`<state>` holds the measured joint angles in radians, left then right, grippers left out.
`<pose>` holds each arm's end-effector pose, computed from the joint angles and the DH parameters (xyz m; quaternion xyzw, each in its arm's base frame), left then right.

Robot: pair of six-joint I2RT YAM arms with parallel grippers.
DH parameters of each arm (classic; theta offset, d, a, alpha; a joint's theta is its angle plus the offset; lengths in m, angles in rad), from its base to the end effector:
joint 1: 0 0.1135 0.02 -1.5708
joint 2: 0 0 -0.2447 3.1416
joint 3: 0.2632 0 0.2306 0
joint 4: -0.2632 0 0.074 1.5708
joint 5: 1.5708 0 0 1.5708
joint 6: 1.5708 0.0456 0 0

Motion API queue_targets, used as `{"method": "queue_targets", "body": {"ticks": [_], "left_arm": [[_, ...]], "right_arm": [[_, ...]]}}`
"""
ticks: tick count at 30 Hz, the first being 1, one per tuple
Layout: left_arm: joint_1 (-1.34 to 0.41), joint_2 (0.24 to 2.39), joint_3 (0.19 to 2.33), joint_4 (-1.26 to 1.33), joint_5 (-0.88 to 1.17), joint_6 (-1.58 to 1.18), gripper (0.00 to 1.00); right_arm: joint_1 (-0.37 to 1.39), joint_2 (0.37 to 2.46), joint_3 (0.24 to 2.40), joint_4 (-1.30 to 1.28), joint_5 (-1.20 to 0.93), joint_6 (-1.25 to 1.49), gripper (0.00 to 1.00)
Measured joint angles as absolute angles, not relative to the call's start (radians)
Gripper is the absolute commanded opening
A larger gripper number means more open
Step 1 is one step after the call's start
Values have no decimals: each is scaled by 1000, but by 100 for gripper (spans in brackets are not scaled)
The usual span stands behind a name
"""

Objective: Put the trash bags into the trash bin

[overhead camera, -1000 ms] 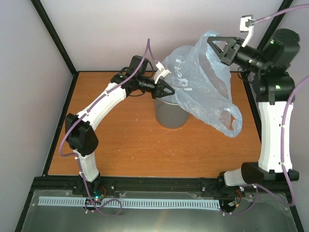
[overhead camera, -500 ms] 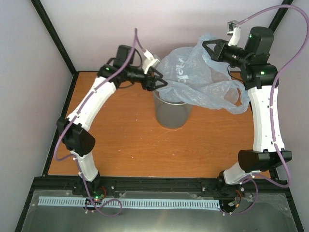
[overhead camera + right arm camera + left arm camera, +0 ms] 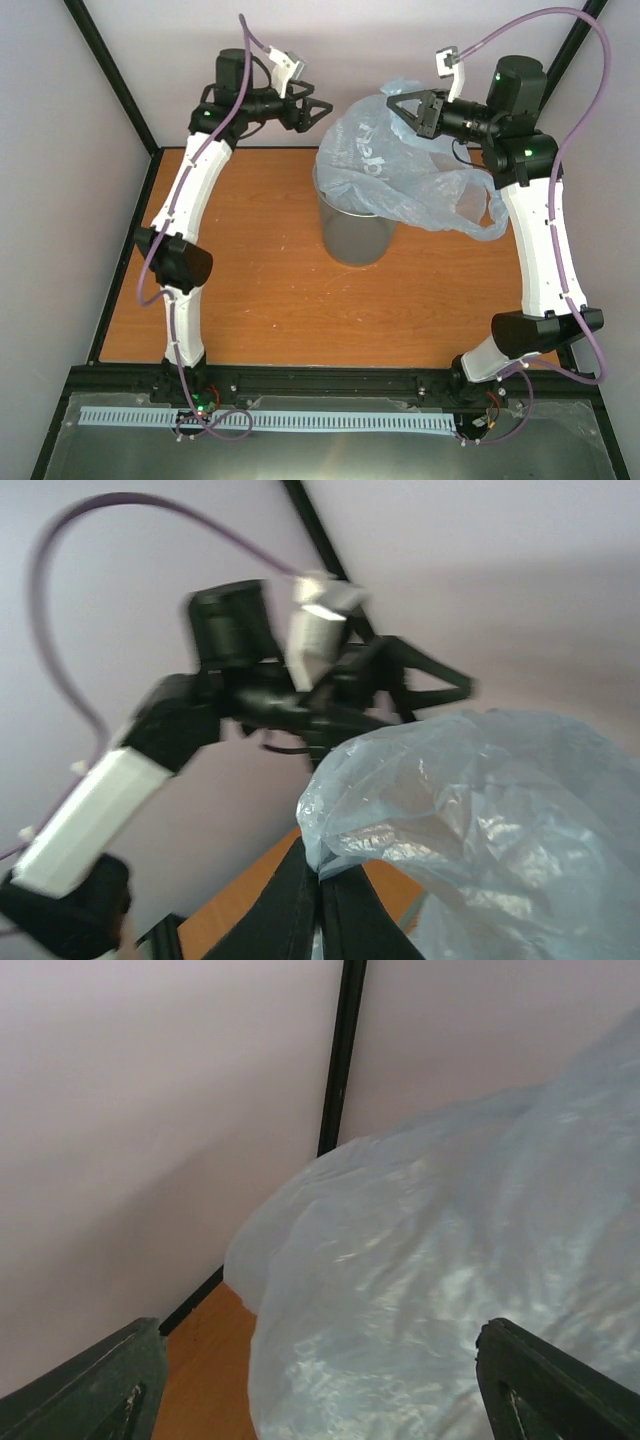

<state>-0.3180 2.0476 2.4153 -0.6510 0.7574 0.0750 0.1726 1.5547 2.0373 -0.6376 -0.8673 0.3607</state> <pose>0.3905 -0.1615 0.4370 0.3627 0.6855 -0.3611 0.5177 0.2775 0.0837 0.4987 -0.2073 0.7120 0.4634 0.4851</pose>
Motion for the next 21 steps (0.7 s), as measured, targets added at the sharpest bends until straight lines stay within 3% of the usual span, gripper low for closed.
{"method": "queue_targets", "body": {"ticks": [11,21], "left_arm": [[-421,2202,2434,-620,781,80,82],[-508,2172,2305,-640,882,169,60]], "right_arm": [[283,1577,2064,-633,-1020,340,3],[313,1583,2118,-628,-1024,345,3]]}}
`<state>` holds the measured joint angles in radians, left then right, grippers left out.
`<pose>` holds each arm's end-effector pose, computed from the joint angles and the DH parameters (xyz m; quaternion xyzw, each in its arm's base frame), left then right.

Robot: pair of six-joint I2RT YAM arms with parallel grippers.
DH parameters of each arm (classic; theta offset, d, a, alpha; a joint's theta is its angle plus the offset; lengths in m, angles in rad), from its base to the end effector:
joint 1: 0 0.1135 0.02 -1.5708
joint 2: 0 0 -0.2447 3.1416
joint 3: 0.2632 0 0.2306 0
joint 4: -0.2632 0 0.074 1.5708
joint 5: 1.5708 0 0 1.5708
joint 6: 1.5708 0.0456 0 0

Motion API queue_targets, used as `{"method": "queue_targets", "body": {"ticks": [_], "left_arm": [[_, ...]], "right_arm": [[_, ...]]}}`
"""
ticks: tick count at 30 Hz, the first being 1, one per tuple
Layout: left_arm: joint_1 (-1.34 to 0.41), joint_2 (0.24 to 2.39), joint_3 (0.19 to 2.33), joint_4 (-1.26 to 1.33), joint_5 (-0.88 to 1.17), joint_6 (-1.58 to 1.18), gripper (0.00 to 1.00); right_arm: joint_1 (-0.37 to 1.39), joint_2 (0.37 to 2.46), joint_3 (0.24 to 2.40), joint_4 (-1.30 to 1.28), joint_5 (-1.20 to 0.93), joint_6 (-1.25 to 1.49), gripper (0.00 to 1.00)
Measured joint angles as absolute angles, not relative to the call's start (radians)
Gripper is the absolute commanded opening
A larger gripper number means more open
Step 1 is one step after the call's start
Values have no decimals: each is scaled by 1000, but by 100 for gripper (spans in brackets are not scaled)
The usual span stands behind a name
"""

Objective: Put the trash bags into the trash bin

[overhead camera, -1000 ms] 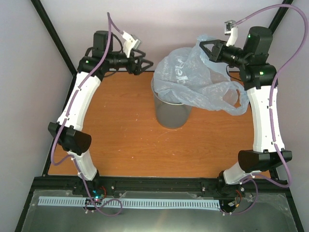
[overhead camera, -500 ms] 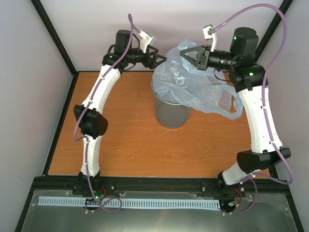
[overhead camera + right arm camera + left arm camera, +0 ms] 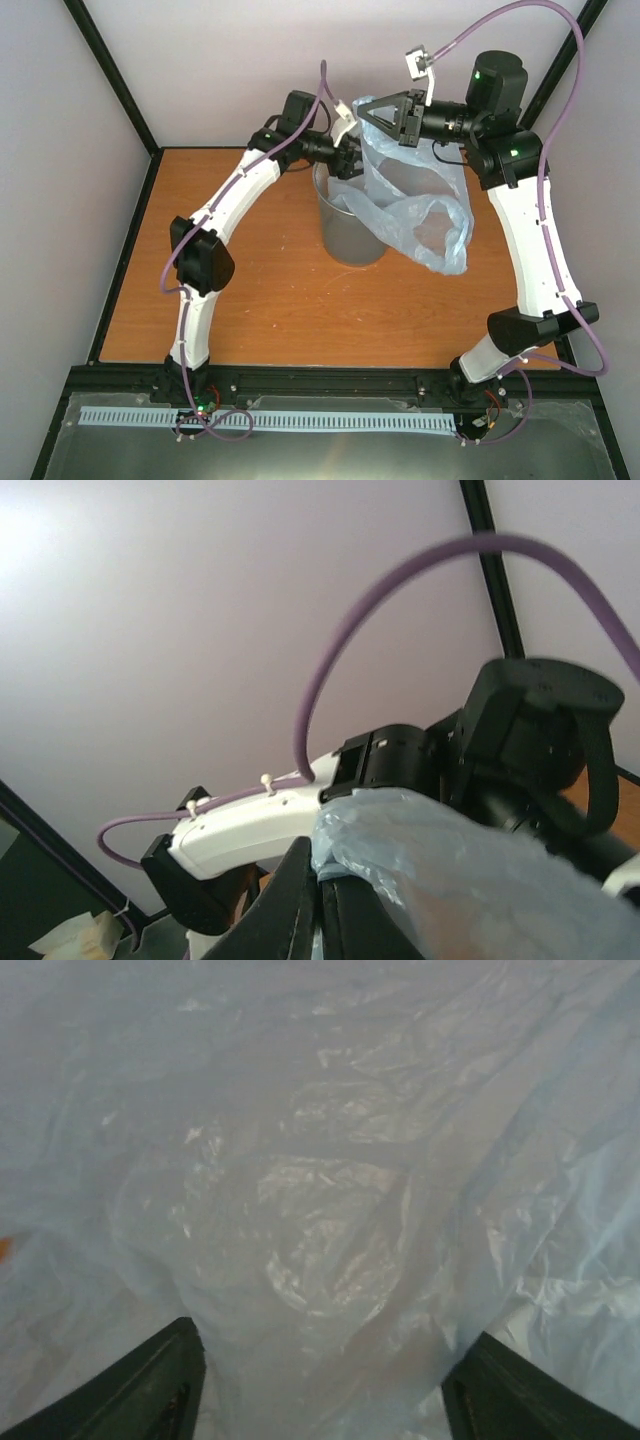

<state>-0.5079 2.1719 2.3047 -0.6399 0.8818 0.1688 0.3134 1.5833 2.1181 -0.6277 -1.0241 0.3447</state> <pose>0.3858 -0.2550 0.3542 0.4629 0.6634 -0.4399 0.3900 0.2556 0.1238 0.5142 -0.3199 0.6495 0.5325 0.4386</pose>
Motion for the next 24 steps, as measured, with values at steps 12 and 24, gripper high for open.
{"method": "queue_targets", "body": {"ticks": [12,24], "left_arm": [[-517,2071,2077,-737,905,213,41],[-410,1940,1955,-726,900,133,64]], "right_arm": [[305,1684,2148,-677,-802,321,3],[329,1857,2250,-643,-817,370,3]]}}
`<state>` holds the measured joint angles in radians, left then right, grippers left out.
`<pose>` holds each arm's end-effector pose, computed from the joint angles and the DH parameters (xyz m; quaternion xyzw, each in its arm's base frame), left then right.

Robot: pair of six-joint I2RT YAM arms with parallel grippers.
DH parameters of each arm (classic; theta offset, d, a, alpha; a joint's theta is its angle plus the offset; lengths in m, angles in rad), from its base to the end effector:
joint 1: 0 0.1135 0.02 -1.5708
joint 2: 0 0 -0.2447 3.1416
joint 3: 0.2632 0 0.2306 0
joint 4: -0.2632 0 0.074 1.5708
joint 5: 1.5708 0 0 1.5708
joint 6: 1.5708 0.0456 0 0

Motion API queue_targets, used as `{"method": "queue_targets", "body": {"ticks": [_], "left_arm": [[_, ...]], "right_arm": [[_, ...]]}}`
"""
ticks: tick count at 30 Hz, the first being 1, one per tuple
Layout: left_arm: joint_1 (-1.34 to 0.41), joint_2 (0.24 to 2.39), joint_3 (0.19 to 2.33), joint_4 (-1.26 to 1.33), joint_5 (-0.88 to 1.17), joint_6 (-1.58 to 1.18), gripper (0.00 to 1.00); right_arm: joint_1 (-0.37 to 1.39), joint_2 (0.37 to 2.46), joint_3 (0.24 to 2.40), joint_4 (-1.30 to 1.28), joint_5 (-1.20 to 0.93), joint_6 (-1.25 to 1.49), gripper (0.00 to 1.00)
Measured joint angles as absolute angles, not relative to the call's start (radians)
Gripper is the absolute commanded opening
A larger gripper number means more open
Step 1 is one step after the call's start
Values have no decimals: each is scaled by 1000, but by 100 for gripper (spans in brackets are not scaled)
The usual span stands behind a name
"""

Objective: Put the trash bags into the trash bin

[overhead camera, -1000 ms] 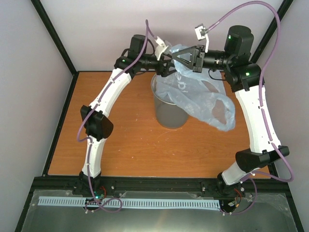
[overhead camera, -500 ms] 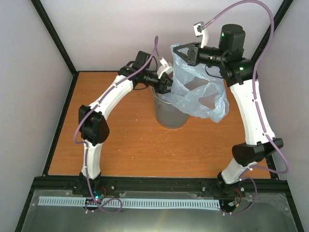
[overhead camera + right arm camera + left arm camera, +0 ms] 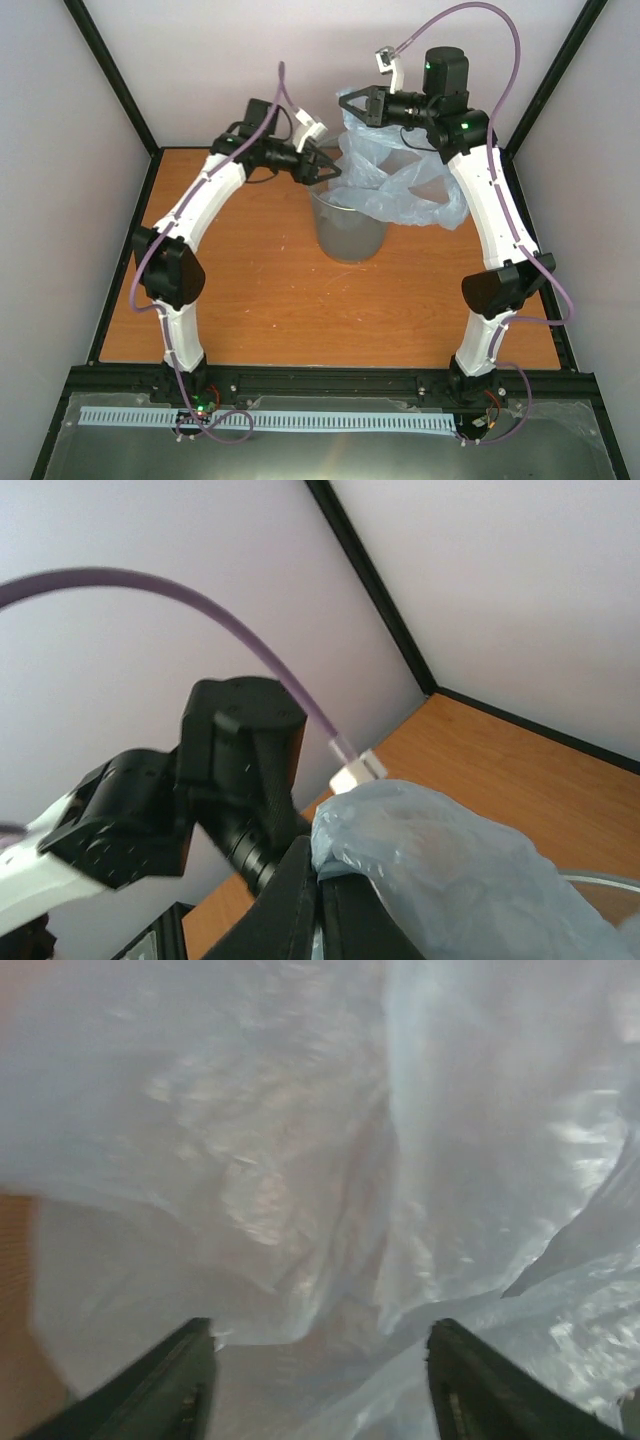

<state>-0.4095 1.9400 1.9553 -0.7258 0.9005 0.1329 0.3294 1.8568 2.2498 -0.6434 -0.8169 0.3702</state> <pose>0.3597 -0.1951 0.3384 0.3941 0.7398 -0.4435 0.3173 0.3428 0.1523 0.4629 -0.2287 0.7297 0.4876 0.4212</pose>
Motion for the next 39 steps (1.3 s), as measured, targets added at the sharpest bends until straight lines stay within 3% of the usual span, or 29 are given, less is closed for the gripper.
{"method": "queue_targets", "body": {"ticks": [11,19,26,34,36,39], "left_arm": [[-262,1857,2009,-672,859,31,74],[-287,2074,2298,-582,767,-4,74],[-400,2181,2340,-581,751,74,62],[-493,2076,2090,-608,823,143,49],[-495,2058,2064,-628,823,149,52],[-493,2049,2064,-636,774,145,68]], "right_arm": [[365,1858,2262,-608,-911,378,3],[414,1859,2262,-595,-988,366,3],[482,1859,2265,-603,-1007,340,3],[477,1858,2268,-626,-999,310,3],[477,1856,2268,-627,-993,311,3],[474,1855,2268,-633,-948,307,3]]}}
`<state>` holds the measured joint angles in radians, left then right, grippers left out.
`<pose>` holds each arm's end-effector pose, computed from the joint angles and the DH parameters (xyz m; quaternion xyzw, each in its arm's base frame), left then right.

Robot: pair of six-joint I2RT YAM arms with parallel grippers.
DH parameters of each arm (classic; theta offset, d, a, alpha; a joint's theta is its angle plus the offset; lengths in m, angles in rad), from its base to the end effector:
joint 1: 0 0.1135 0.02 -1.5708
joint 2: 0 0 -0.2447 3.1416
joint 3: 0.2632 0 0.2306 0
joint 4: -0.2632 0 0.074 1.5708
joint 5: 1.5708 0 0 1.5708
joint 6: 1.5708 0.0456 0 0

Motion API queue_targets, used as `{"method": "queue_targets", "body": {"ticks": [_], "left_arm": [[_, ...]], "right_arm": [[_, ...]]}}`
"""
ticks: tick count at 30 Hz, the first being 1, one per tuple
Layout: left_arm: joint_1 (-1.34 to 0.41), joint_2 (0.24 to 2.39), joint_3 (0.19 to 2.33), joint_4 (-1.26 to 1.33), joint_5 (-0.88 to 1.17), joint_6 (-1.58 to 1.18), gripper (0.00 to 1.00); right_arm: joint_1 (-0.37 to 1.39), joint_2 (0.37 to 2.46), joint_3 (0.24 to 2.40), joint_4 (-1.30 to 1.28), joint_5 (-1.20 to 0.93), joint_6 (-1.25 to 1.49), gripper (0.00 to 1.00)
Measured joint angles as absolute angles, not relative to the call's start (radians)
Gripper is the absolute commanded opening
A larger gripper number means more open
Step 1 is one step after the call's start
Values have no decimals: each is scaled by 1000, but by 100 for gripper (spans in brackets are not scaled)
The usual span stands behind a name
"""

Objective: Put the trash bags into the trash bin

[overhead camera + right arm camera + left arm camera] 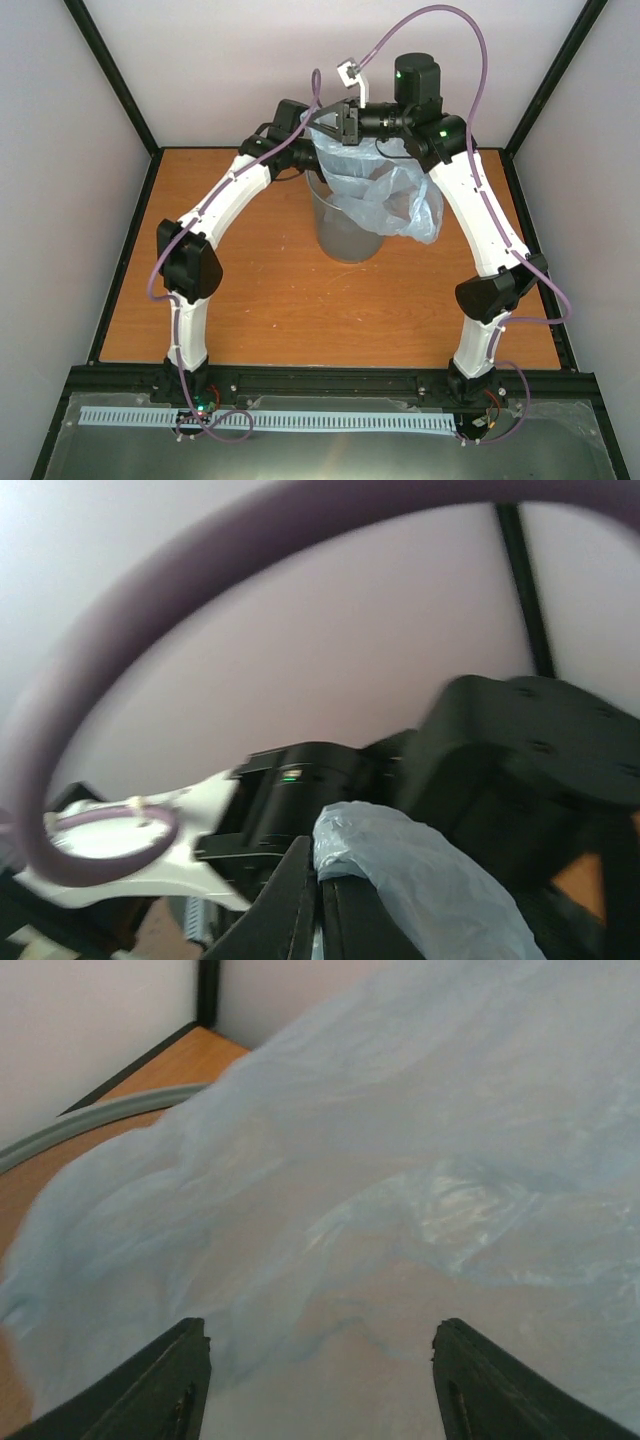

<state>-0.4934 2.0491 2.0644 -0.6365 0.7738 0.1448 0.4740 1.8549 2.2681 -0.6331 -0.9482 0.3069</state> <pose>0.3733 -0.2370 0.3321 0.4222 0.7279 -0.4039 0.3588 0.3093 0.2003 0.4708 -0.3424 0.6681 0.5412 0.3788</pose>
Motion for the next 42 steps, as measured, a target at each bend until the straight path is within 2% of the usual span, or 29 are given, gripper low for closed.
{"method": "queue_targets", "body": {"ticks": [1,6,11,15,20,22,26,31,35,42], "left_arm": [[-491,2046,2064,-635,743,131,72],[-437,2044,2087,-616,599,53,77],[-321,2016,2092,-597,500,0,77],[-252,1972,2083,-591,497,-25,77],[-252,1897,2051,-583,529,-34,77],[-255,1866,2038,-581,541,-32,77],[-256,1807,2006,-568,563,-14,77],[-256,1762,1995,-567,599,26,76],[-257,1725,1959,-580,667,78,75],[-260,1588,1737,-632,737,176,75]], "right_arm": [[472,1855,2268,-641,-913,300,3],[445,1871,2304,-691,-709,253,3],[414,1908,2339,-700,-579,197,3],[415,1969,2375,-695,-556,183,7],[431,2037,2395,-691,-567,164,9],[437,2060,2396,-694,-549,152,19],[434,2111,2437,-714,-509,121,48],[387,2117,2508,-711,-495,111,67],[343,2039,2508,-704,-528,130,77],[261,1825,2445,-674,-645,170,85]]}}
